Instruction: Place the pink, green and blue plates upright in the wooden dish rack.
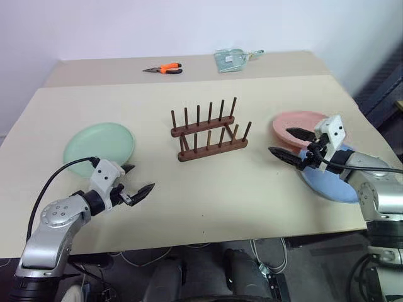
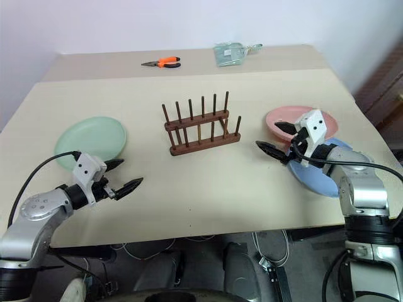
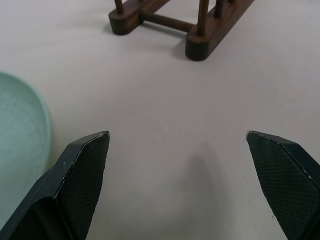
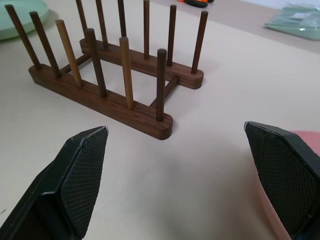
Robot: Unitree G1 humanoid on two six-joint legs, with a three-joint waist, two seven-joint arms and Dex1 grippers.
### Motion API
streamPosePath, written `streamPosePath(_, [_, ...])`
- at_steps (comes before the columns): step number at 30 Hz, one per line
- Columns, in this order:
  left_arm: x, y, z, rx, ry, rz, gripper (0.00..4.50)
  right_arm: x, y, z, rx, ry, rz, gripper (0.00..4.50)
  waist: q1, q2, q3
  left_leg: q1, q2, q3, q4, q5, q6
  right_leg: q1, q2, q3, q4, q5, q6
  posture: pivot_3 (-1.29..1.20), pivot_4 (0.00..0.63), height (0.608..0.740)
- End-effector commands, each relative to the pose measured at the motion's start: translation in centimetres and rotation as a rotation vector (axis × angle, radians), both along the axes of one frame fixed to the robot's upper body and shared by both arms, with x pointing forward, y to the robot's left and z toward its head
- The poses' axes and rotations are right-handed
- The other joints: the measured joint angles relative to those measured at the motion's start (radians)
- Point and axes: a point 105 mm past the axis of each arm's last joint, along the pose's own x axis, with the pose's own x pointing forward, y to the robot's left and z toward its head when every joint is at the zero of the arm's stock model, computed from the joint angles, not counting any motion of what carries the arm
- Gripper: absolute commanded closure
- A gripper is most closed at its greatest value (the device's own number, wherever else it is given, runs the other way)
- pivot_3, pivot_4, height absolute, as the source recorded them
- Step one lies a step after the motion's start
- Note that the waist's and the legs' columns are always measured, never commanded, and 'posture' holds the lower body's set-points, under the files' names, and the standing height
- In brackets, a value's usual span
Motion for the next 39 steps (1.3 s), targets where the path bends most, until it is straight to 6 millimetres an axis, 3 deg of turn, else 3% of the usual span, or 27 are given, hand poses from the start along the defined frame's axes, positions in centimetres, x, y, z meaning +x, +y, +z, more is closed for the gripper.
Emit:
streamPosePath(1, [0.1,-0.7,1.0,0.013,-0.058,-0.016,0.00,0.4,0.6,1.0,-0.003,-0.046,0.017,0.03,-0.001,0.000,0.000,0.000,0.000,0.000,0.000,0.000,0.000,0.000,0.000,0.000,0.000,0.000,0.000,0.00,0.150,0.740])
streamPosePath(7, [0.6,-1.9,0.8,-0.009,-0.052,-0.025,0.00,1.4,1.5,1.6,-0.016,-0.070,0.051,0.03,0.000,0.000,0.000,0.000,0.000,0.000,0.000,0.000,0.000,0.000,0.000,0.000,0.000,0.000,0.000,0.00,0.150,0.740])
streamPosePath(14, [4.6,-3.3,0.3,0.012,-0.014,-0.121,0.00,-3.0,4.9,-1.0,-0.034,0.074,0.242,0.03,0.018,-0.001,0.000,0.000,-0.001,-0.002,0.001,0.000,0.000,0.001,0.000,-0.001,0.001,0.001,0.003,0.00,0.150,0.740])
streamPosePath(17, [7.2,-5.3,0.1,0.066,-0.009,-0.242,0.00,-4.8,7.1,-2.5,-0.040,0.082,0.266,0.03,0.024,-0.001,0.000,-0.001,-0.001,-0.002,0.001,0.000,0.000,0.000,0.000,-0.002,0.001,0.002,0.003,0.00,0.150,0.740])
streamPosePath(21, [8.1,-6.5,-0.6,0.102,0.025,-0.352,0.00,-5.4,8.2,-2.9,-0.004,0.073,0.218,0.03,0.019,-0.001,-0.001,-0.001,-0.001,-0.002,0.002,0.000,-0.001,0.000,0.000,-0.001,0.001,0.002,0.003,0.00,0.150,0.740])
streamPosePath(25, [9.3,-9.7,-1.0,0.080,0.069,-0.473,0.00,-6.2,8.8,-3.2,-0.023,0.057,0.201,0.03,0.024,-0.002,-0.001,-0.001,-0.001,-0.001,0.001,0.000,0.000,0.000,0.000,-0.001,0.001,0.002,0.004,0.00,0.150,0.740])
streamPosePath(28, [10.1,-10.5,-1.5,0.106,0.075,-0.478,0.86,-6.2,8.0,-3.4,-0.038,0.051,0.163,0.00,0.025,-0.003,-0.001,-0.001,-0.001,-0.002,0.002,0.000,0.000,0.000,0.000,-0.002,0.001,0.002,0.004,0.00,0.150,0.740])
streamPosePath(34, [10.6,-11.3,-1.3,0.125,0.029,-0.509,3.71,-6.6,7.0,-3.9,-0.065,0.060,0.137,0.00,0.024,-0.004,-0.002,-0.001,-0.001,-0.002,0.002,0.000,0.000,0.001,0.000,-0.002,0.001,0.000,0.007,0.00,0.150,0.740])
streamPosePath(39, [8.5,-12.5,-1.1,0.183,-0.023,-0.697,3.72,-7.2,5.3,-3.6,-0.098,0.102,0.141,0.00,0.024,-0.004,-0.002,-0.001,-0.001,-0.003,0.002,0.000,0.000,0.000,0.000,-0.002,0.001,0.000,0.007,0.00,0.150,0.740])
